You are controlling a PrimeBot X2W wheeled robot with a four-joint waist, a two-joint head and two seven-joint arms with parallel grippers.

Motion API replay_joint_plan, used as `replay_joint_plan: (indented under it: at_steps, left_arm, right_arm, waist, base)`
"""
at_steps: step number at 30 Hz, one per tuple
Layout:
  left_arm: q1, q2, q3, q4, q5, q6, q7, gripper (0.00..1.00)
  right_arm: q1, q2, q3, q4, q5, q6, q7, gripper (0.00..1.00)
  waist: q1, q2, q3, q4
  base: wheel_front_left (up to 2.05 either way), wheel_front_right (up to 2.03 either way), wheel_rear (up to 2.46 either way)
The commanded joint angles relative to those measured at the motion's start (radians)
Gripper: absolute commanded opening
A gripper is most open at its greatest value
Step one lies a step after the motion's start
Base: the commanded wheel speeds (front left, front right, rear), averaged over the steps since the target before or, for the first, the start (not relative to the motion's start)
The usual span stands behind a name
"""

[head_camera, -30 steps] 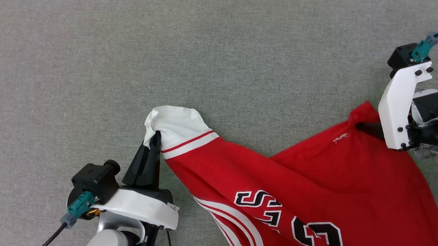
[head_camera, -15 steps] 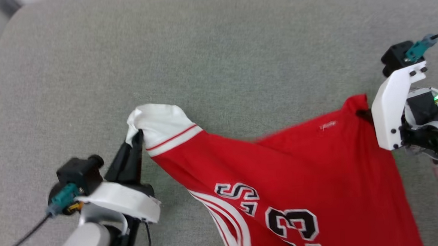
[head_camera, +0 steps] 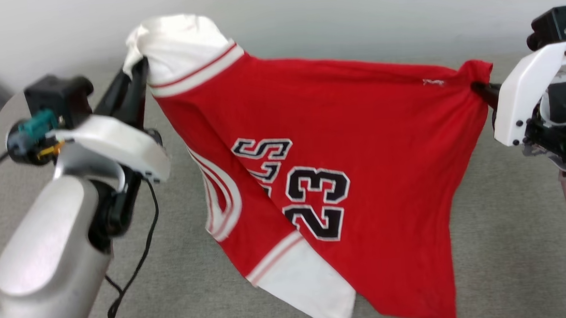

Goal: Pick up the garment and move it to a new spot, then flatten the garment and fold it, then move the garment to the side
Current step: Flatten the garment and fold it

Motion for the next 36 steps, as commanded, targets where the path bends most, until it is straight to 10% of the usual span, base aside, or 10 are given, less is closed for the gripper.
replay_joint_plan:
  at_steps: [1,15,36]
  left_arm:
    - [-0.053,-0.008,0.002,0.04,-0.002,-0.014,0.003,0.0]
    - [-0.576,-0.067,0.007,0.441,0.07,-0.125,-0.101,0.0]
    - [-1.05,-0.028,0.055,0.674,0.139,-0.18,-0.226,0.0]
  right_arm:
    - [-0.033,0.003,-0.003,0.025,-0.005,0.0,-0.024,0.0]
    - [-0.374,-0.005,-0.046,0.151,-0.109,-0.001,-0.313,0.0]
    - [-0.837,0.044,0.033,0.271,-0.1,-0.001,-0.659,0.0]
  waist:
    - [0.0,0.0,-0.035,-0.033]
    - [0.0,0.0,0.088,-0.067]
    - [0.0,0.0,0.484,-0.103]
  base:
    - [0.0,0.0,0.0]
    - [0.0,0.0,0.0]
    - [0.0,0.0,0.0]
